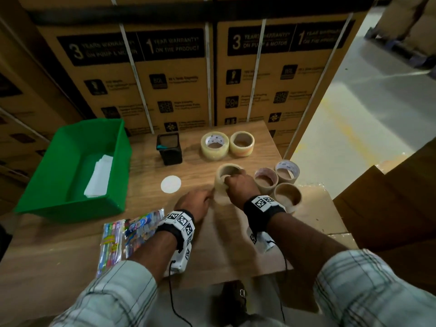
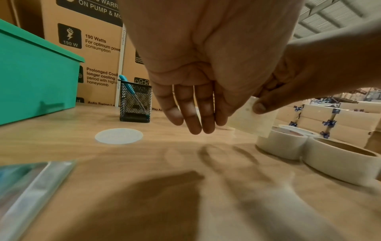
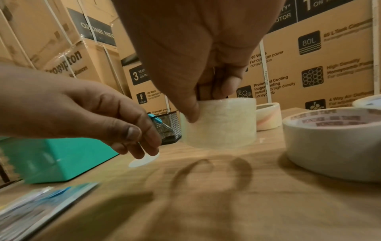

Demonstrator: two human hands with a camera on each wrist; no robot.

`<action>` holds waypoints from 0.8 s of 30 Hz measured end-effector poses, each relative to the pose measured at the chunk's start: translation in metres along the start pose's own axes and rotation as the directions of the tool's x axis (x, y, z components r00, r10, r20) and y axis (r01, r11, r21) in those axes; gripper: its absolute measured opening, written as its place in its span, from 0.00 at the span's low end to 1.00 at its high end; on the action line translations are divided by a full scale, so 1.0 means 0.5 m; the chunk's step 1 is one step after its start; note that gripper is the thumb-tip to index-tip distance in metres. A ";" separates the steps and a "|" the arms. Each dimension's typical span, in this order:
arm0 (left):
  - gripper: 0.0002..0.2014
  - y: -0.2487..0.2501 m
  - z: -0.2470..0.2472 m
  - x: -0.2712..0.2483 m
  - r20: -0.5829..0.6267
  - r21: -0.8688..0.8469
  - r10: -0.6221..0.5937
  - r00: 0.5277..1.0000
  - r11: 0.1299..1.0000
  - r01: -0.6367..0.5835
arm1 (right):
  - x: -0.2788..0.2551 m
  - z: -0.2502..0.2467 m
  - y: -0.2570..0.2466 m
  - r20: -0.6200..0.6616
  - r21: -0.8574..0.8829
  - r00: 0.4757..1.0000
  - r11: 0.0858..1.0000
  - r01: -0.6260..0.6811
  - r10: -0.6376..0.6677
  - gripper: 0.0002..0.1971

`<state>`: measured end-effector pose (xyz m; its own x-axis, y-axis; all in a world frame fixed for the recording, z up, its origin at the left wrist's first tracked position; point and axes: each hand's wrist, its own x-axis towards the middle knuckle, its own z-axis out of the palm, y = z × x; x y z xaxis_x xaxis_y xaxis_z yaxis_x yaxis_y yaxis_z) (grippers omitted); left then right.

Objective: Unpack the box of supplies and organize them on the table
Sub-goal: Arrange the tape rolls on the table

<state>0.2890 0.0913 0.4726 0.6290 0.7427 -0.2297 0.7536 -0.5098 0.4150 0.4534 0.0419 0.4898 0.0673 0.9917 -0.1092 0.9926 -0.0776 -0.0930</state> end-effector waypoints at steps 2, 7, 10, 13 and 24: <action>0.14 -0.005 -0.014 0.042 -0.007 0.007 -0.033 0.999 0.999 0.033 | 0.049 0.000 0.019 0.018 -0.010 1.000 1.000 -0.016 0.016 0.15; 0.13 -0.020 -0.026 0.124 -0.011 -0.004 -0.081 0.997 0.997 0.081 | 0.145 0.013 0.060 0.065 -0.036 0.996 0.997 -0.063 0.065 0.14; 0.14 -0.019 -0.023 0.162 -0.013 0.003 -0.088 0.996 0.996 0.088 | 0.185 0.029 0.079 0.079 -0.046 0.994 0.996 -0.071 0.075 0.14; 0.14 -0.015 -0.021 0.187 0.004 -0.001 -0.087 0.996 0.996 0.087 | 0.212 0.043 0.088 0.089 -0.053 0.994 0.997 -0.063 0.067 0.15; 0.14 -0.022 -0.023 0.211 0.005 0.039 -0.127 0.992 0.991 0.127 | 0.239 0.043 0.083 0.149 -0.047 0.983 0.994 -0.102 0.108 0.16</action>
<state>0.3449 0.1801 0.4539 0.5292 0.7993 -0.2847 0.8340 -0.4280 0.3483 0.5004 0.1552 0.4517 0.1585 0.9512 -0.2647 0.9842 -0.1737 -0.0346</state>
